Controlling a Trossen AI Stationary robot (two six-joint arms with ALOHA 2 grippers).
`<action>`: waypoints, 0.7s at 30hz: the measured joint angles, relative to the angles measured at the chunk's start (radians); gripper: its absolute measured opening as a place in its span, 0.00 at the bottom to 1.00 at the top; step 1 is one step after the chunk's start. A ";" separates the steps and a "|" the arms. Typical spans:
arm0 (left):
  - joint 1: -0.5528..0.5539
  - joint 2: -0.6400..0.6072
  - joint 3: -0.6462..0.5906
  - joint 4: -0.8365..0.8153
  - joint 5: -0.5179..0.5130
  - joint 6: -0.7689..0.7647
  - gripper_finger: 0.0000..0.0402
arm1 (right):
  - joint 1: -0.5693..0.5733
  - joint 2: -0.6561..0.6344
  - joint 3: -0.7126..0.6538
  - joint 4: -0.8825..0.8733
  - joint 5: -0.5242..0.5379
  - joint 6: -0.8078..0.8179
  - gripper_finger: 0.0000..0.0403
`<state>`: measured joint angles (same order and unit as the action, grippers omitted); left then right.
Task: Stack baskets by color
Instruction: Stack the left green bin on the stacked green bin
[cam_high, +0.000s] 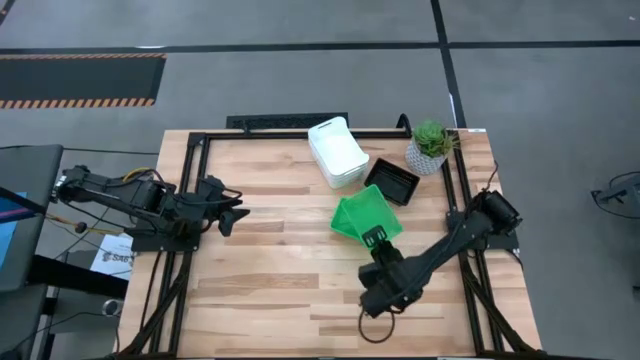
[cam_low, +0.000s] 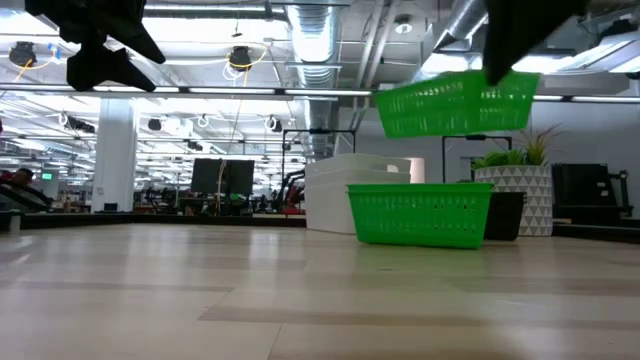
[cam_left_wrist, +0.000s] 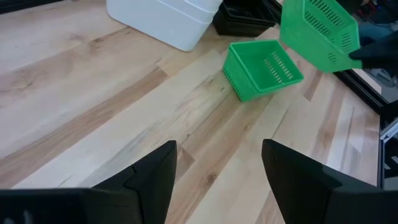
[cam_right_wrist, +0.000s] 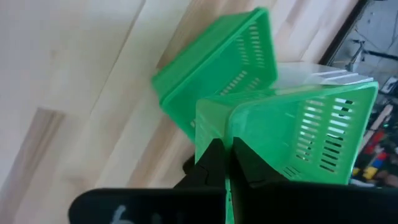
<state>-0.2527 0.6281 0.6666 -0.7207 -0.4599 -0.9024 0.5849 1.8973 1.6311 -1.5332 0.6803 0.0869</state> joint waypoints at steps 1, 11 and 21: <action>0.000 0.000 0.000 0.000 -0.001 0.000 0.56 | 0.009 0.000 -0.018 0.001 0.001 -0.002 0.02; 0.000 0.000 0.000 0.000 -0.070 -0.019 0.56 | 0.037 0.000 -0.129 0.000 0.058 -0.198 0.02; 0.000 0.000 0.000 0.000 -0.071 -0.029 0.56 | 0.036 0.000 -0.210 0.051 0.093 -0.203 0.02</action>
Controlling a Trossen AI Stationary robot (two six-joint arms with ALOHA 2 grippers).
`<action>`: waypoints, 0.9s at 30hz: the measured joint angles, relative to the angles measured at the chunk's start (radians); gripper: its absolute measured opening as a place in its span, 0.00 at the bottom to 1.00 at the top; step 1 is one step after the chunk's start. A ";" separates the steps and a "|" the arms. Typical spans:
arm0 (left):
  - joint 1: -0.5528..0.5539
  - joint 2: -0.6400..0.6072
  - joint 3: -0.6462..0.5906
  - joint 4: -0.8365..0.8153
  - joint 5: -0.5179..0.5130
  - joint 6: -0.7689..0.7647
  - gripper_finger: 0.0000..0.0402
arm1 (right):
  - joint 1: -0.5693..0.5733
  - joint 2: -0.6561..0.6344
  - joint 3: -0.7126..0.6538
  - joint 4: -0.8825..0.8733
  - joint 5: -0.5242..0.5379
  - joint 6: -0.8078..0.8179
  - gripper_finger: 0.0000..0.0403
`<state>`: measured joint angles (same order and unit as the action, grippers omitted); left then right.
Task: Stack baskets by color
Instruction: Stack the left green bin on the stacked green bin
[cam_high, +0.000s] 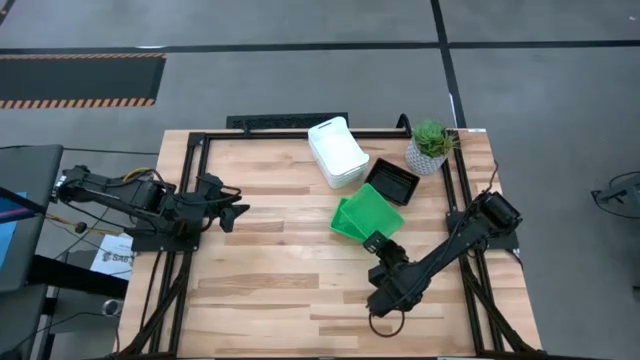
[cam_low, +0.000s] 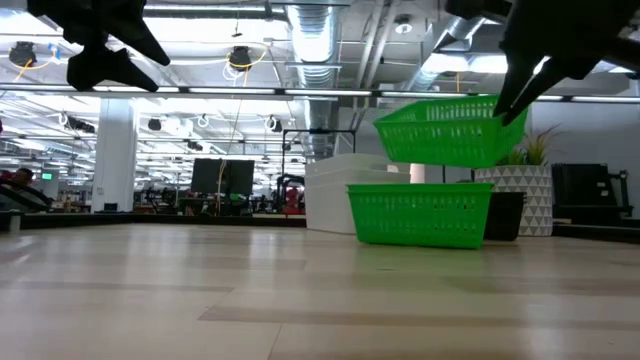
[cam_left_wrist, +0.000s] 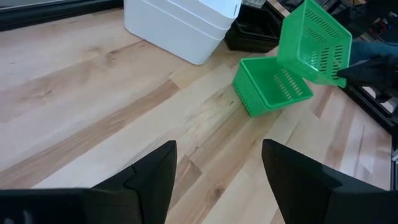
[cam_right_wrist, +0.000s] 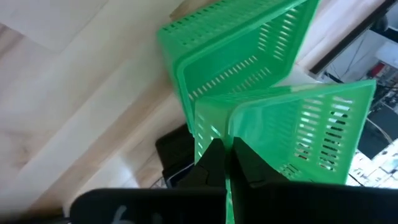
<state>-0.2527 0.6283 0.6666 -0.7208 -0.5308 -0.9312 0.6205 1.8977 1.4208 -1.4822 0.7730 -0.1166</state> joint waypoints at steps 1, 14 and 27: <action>0.000 0.000 0.000 0.000 0.000 -0.001 0.56 | 0.000 0.000 -0.004 0.001 0.005 0.001 0.02; 0.000 0.000 0.000 0.005 0.003 0.001 0.56 | -0.023 -0.193 -0.111 0.148 0.018 -0.009 0.02; 0.000 0.000 0.000 0.005 0.030 0.014 0.56 | -0.131 -0.309 -0.221 0.395 -0.022 -0.257 0.02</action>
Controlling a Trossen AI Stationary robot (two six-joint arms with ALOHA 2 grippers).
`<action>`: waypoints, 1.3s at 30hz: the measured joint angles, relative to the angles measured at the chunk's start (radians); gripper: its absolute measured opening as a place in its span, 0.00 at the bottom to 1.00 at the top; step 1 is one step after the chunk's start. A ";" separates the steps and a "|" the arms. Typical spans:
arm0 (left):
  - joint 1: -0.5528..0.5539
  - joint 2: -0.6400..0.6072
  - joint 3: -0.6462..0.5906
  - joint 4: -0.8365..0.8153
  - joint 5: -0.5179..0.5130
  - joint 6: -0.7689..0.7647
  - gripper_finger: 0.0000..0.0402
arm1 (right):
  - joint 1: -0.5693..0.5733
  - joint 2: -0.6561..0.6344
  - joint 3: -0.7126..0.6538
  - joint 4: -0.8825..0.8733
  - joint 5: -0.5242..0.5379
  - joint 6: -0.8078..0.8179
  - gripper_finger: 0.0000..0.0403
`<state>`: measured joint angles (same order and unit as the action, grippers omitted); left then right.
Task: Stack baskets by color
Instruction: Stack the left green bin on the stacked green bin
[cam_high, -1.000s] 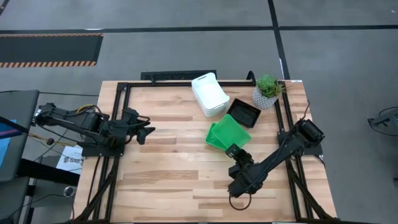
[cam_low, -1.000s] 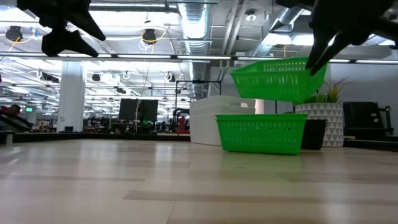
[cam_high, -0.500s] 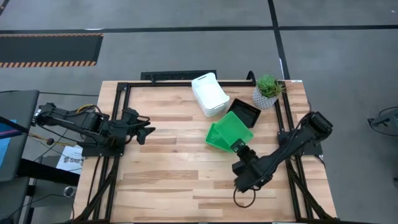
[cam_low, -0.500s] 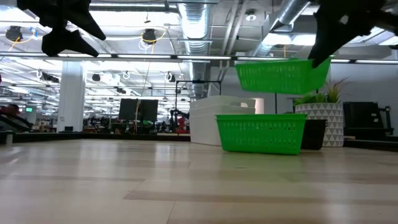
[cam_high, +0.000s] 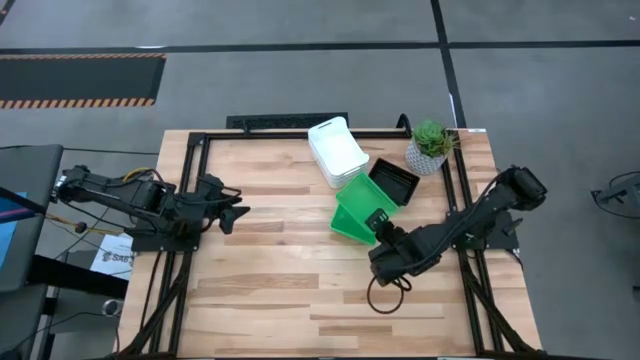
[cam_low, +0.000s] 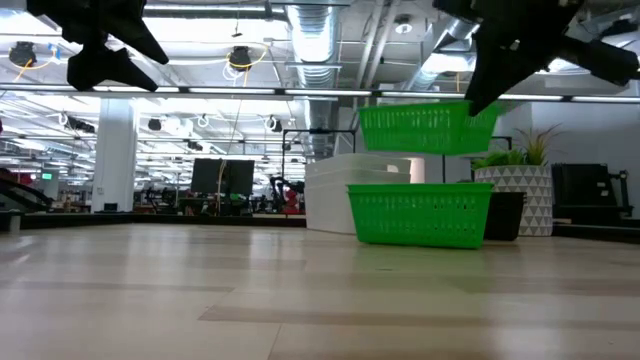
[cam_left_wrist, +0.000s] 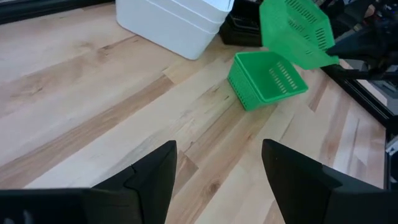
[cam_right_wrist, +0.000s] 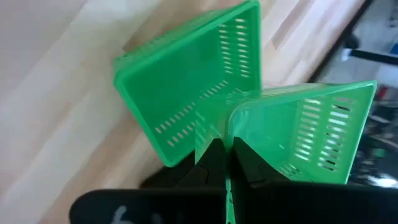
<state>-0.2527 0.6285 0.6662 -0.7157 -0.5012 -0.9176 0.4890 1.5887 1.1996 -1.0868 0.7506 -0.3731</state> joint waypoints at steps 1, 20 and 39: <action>0.000 0.000 0.000 0.001 0.004 0.000 0.56 | -0.006 0.000 -0.001 0.006 -0.011 -0.001 0.02; 0.000 0.000 0.000 0.041 0.100 0.051 0.56 | 0.020 -0.006 -0.006 0.090 0.042 0.093 0.02; 0.000 0.000 0.000 0.076 0.094 0.040 0.56 | 0.040 -0.026 -0.037 0.082 -0.010 0.090 0.03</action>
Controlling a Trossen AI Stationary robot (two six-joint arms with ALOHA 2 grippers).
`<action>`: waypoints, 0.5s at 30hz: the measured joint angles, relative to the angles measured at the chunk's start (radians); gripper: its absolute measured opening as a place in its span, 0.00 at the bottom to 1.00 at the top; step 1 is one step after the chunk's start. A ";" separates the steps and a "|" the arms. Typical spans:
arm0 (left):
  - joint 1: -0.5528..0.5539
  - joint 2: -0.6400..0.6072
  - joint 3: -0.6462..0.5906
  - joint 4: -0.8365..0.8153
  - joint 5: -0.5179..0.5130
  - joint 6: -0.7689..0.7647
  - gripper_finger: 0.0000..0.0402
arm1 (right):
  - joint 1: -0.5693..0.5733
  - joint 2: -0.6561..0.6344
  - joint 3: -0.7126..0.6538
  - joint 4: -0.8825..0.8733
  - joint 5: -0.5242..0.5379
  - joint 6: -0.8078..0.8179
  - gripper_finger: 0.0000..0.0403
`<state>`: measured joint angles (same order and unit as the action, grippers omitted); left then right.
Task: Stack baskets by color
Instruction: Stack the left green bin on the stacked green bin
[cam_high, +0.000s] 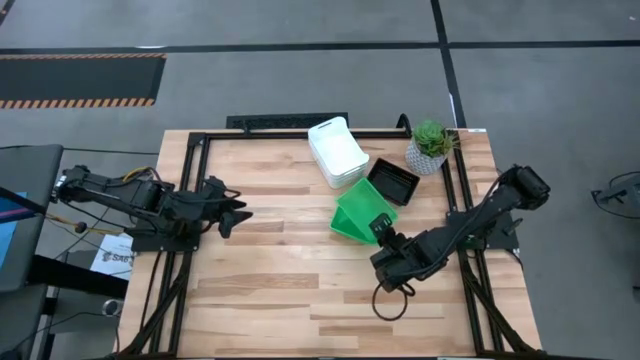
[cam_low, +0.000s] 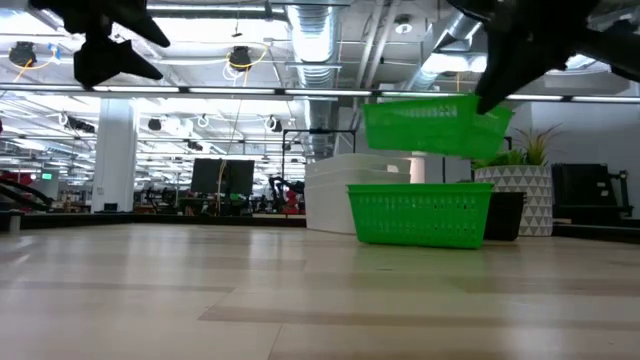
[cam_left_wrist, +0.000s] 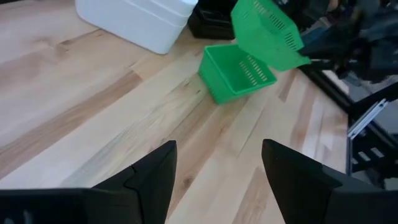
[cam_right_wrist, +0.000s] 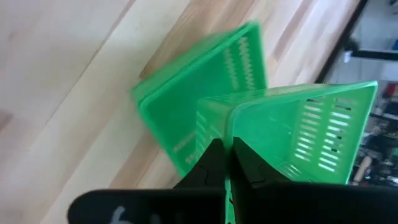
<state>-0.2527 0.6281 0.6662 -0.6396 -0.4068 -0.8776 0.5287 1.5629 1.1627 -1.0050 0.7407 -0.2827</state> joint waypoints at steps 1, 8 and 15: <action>0.000 0.000 0.000 0.012 0.000 -0.005 0.56 | 0.004 -0.015 -0.019 0.003 -0.011 0.003 0.03; 0.000 0.000 0.000 0.037 -0.019 -0.073 0.56 | 0.029 -0.174 -0.138 0.062 -0.013 0.011 0.03; 0.000 0.000 0.000 0.040 -0.053 -0.113 0.56 | 0.034 -0.275 -0.181 0.157 -0.008 -0.066 0.03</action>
<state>-0.2527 0.6281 0.6662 -0.5994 -0.4603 -0.9904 0.5629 1.2874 0.9813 -0.8476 0.7330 -0.3492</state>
